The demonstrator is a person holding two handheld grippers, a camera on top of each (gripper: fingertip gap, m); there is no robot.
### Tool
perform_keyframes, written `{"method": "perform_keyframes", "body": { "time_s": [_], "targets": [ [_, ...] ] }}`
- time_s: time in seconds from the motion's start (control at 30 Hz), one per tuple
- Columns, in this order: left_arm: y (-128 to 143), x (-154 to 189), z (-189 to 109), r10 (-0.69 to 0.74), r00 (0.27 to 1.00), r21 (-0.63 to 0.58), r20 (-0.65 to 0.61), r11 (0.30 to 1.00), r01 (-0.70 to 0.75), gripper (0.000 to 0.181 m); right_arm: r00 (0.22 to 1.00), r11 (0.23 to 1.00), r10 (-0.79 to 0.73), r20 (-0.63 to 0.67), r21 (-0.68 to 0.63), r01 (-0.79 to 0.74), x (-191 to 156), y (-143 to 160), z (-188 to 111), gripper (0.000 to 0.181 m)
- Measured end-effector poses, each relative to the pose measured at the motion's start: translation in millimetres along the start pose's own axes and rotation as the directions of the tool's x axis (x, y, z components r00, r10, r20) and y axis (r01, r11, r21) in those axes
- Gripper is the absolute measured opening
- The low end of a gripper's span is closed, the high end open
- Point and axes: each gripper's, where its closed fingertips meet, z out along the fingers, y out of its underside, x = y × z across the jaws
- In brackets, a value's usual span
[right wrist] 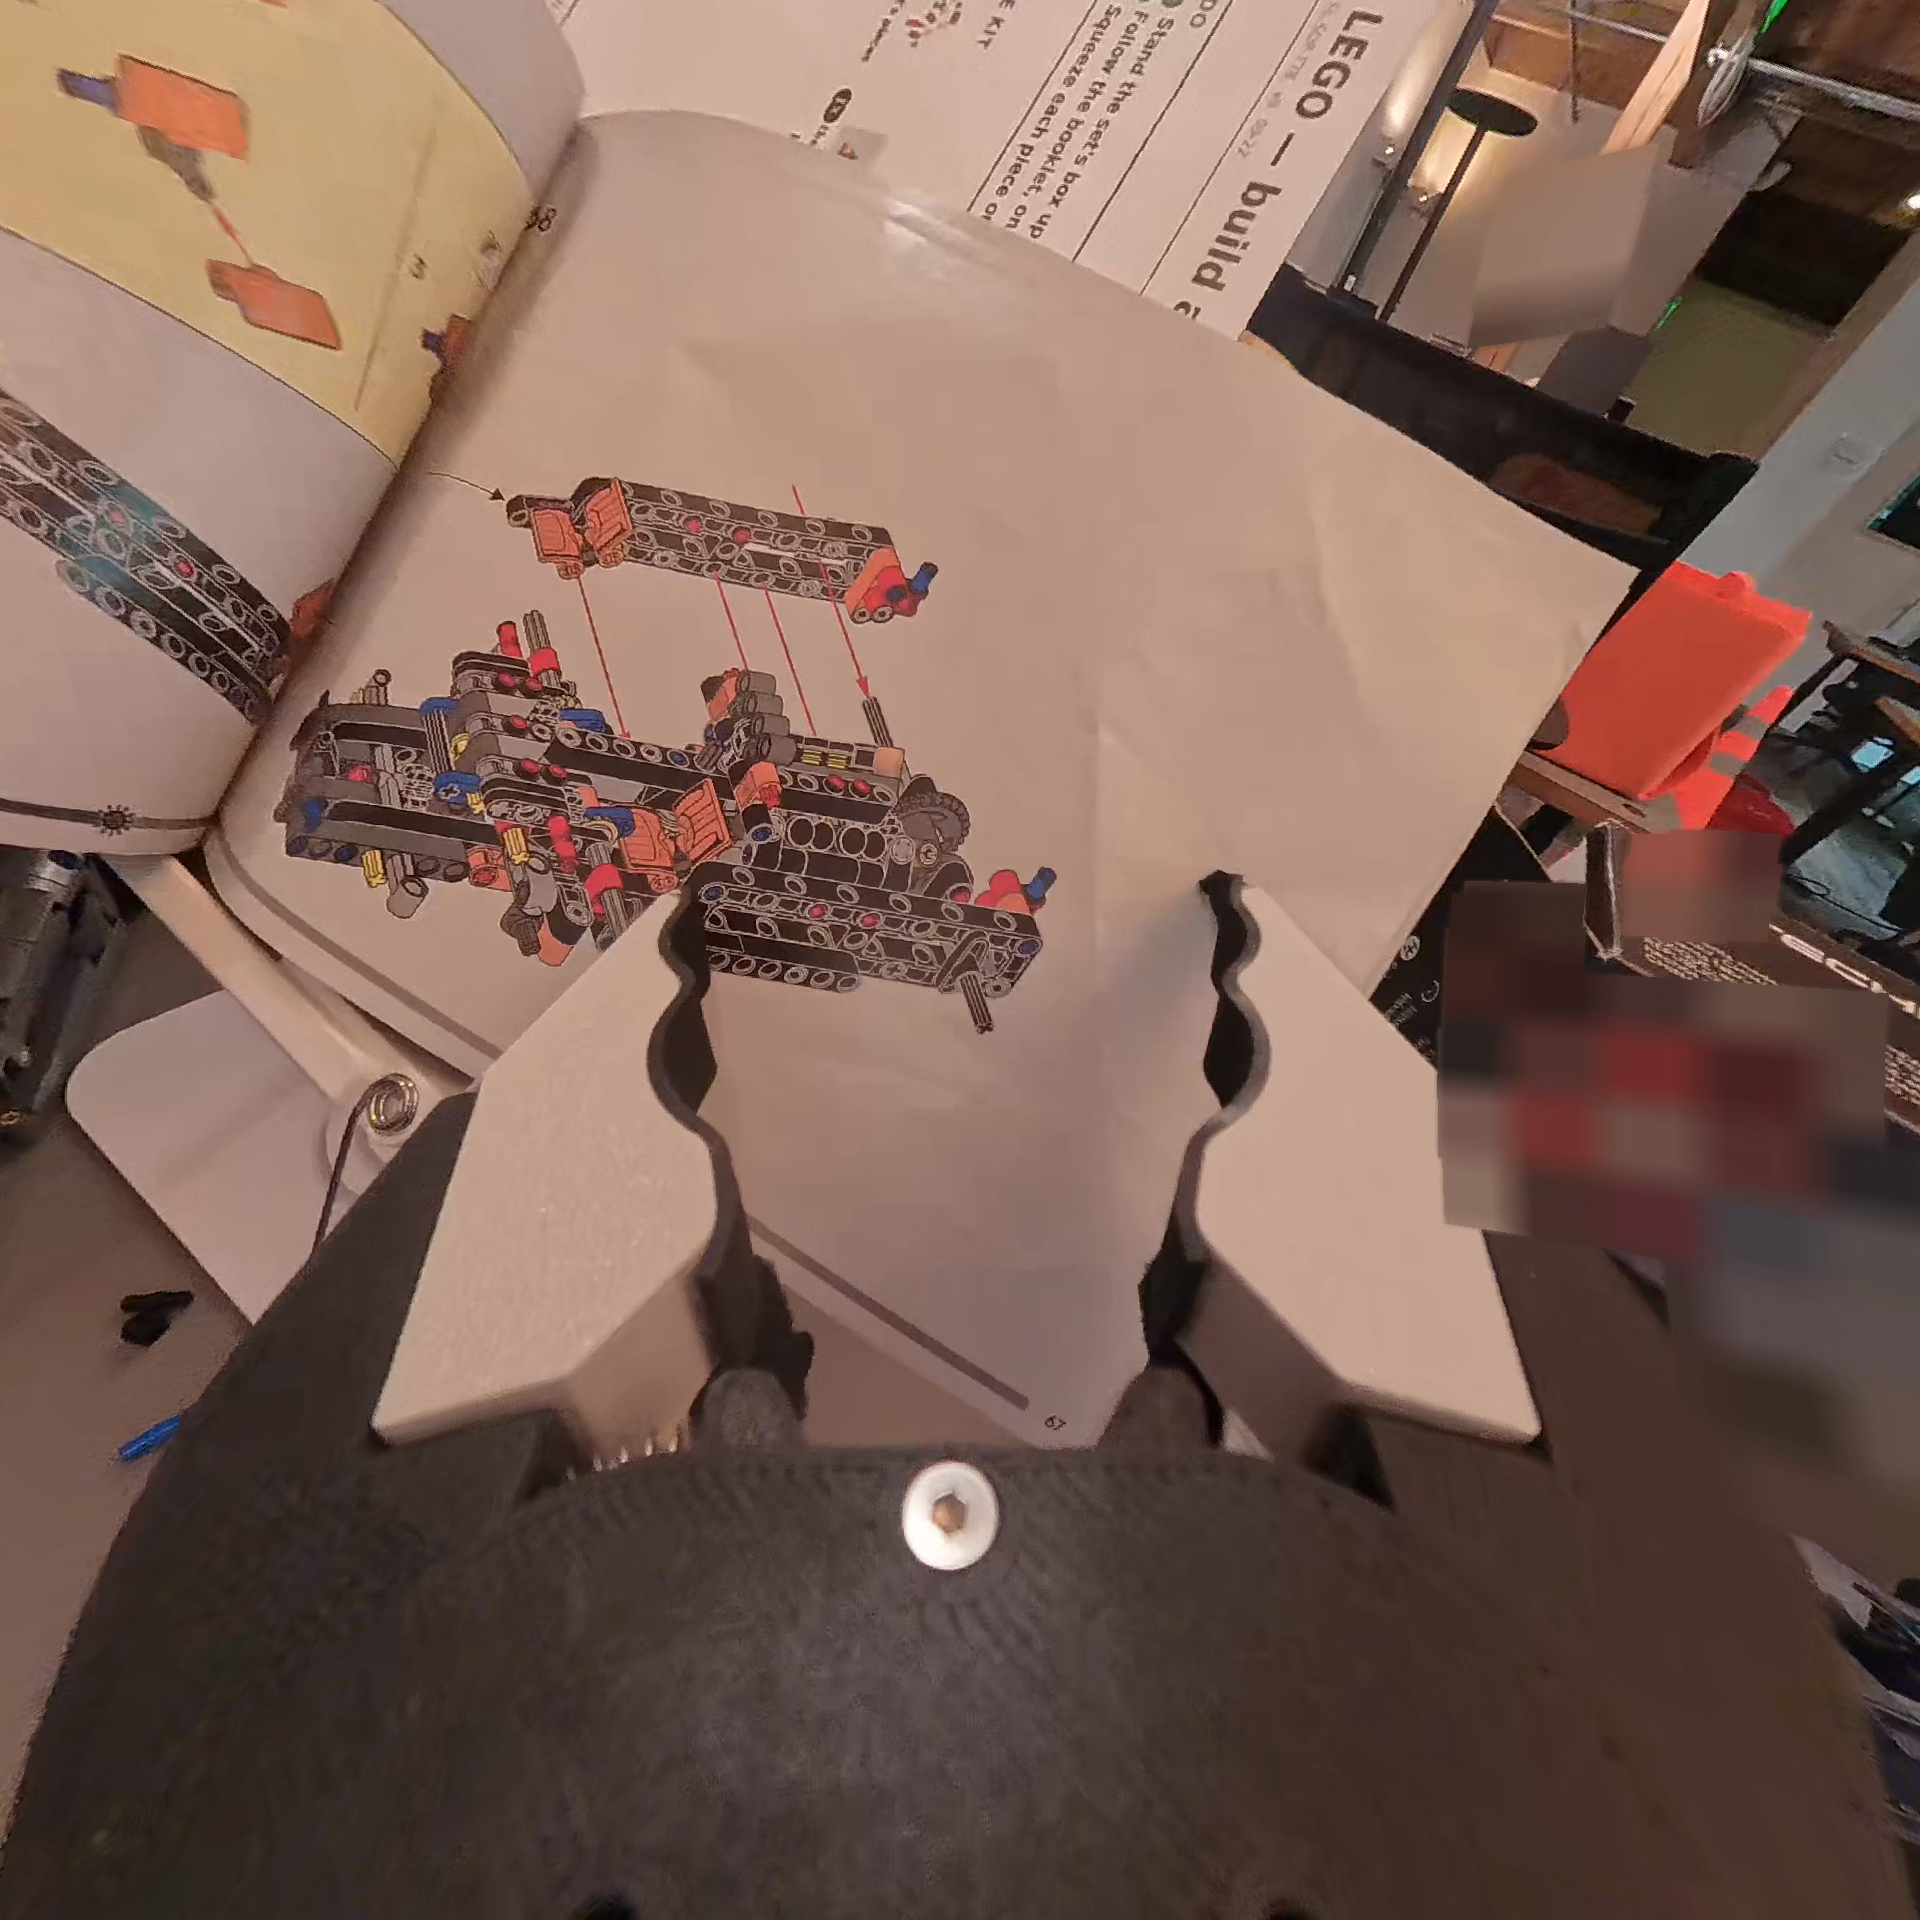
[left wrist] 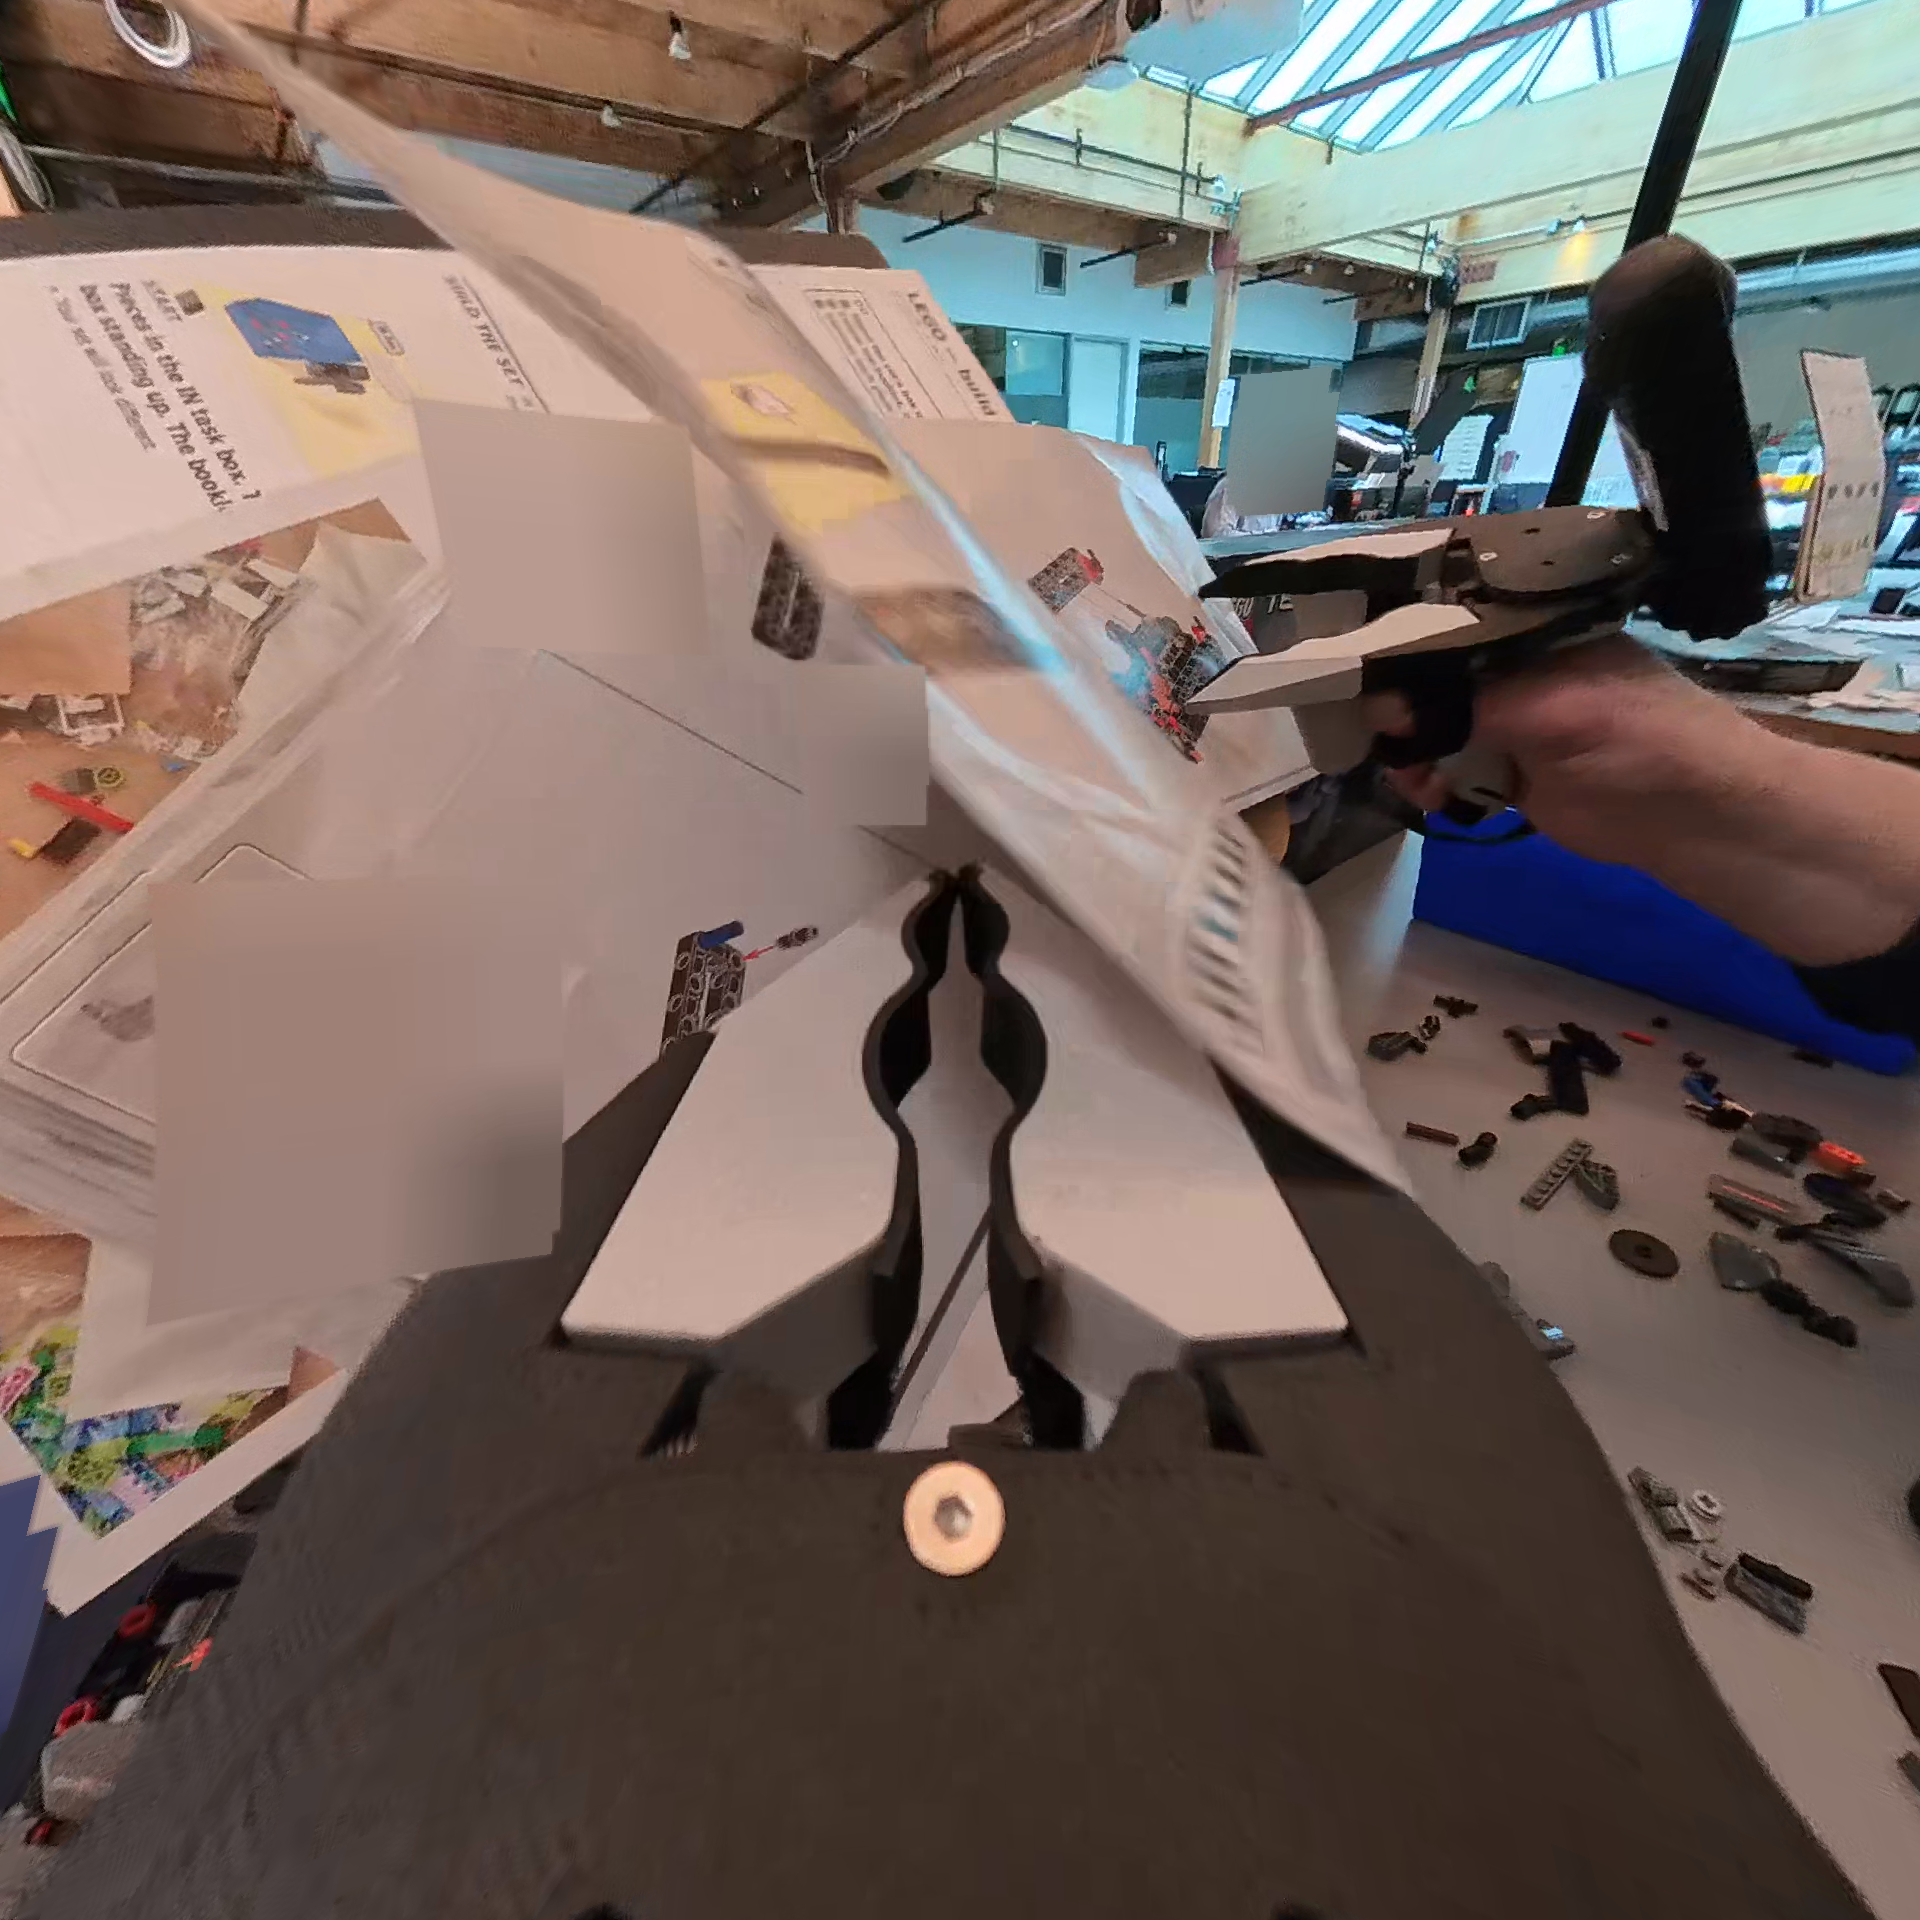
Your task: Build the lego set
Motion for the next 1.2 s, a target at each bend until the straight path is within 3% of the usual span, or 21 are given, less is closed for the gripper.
{"method": "perform_keyframes", "body": {
  "time_s": [0.03, 0.27, 0.37, 0.43, 0.5, 0.6, 0.73, 0.87, 1.0, 1.07, 1.2],
  "targets": [
    [1, -4, -1, -0.014, 1.000, 0.006, 0.009, 1.000, 0.013, 0.000, 1.000, 1.000, -0.005, -0.003, -0.001, 0.005, 0, 1, 0, 0.094],
    [3, -19, -8, -0.121, 0.992, 0.042, -0.017, 0.992, 0.122, 0.004, 0.999, 0.999, -0.044, -0.012, 0.004, 0.044, 0, 2, -1, 0.073],
    [-1, -33, -14, -0.168, 0.985, 0.079, 0.024, 0.983, 0.166, 0.014, 0.999, 0.999, -0.049, -0.014, 0.001, 0.049, 1, 2, -1, 0.064],
    [-8, -44, -21, -0.179, 0.982, 0.114, 0.064, 0.979, 0.171, 0.021, 0.999, 0.999, -0.045, -0.017, 0.003, 0.045, 4, 1, -4, 0.049],
    [-15, -54, -28, -0.178, 0.978, 0.141, 0.110, 0.977, 0.161, 0.028, 0.999, 0.999, -0.036, -0.005, 0.007, 0.036, 5, -1, -7, 0.018],
    [-27, -70, -40, -0.148, 0.963, 0.171, 0.225, 0.979, 0.110, 0.036, 0.998, 0.999, -0.040, 0.053, -0.001, 0.040, -4, -1, -8, 0.000],
    [-48, -81, -56, -0.037, 0.927, 0.178, 0.373, 0.984, -0.032, 0.045, 0.993, 0.999, -0.042, 0.108, 0.008, 0.041, -16, -7, -10, 0.000],
    [-74, -74, -68, 0.059, 0.895, 0.181, 0.441, 0.971, -0.154, 0.054, 0.972, 0.996, 0.008, 0.233, 0.082, -0.028, -41, -35, -23, 0.000],
    [-83, -43, -55, 0.207, 0.902, 0.132, 0.379, 0.953, -0.274, 0.070, 0.923, 0.981, 0.012, 0.384, 0.173, -0.085, -80, -72, -42, 0.000],
    [-75, -13, -35, 0.314, 0.909, 0.065, 0.274, 0.937, -0.344, 0.082, 0.888, 0.972, 0.044, 0.458, 0.186, -0.144, -98, -84, -49, 0.000],
    [-37, 34, 8, 0.576, 0.800, -0.137, 0.171, 0.818, -0.559, 0.112, 0.820, 0.952, 0.114, 0.560, 0.173, -0.251, -119, -97, -57, 0.000]
  ]
}}
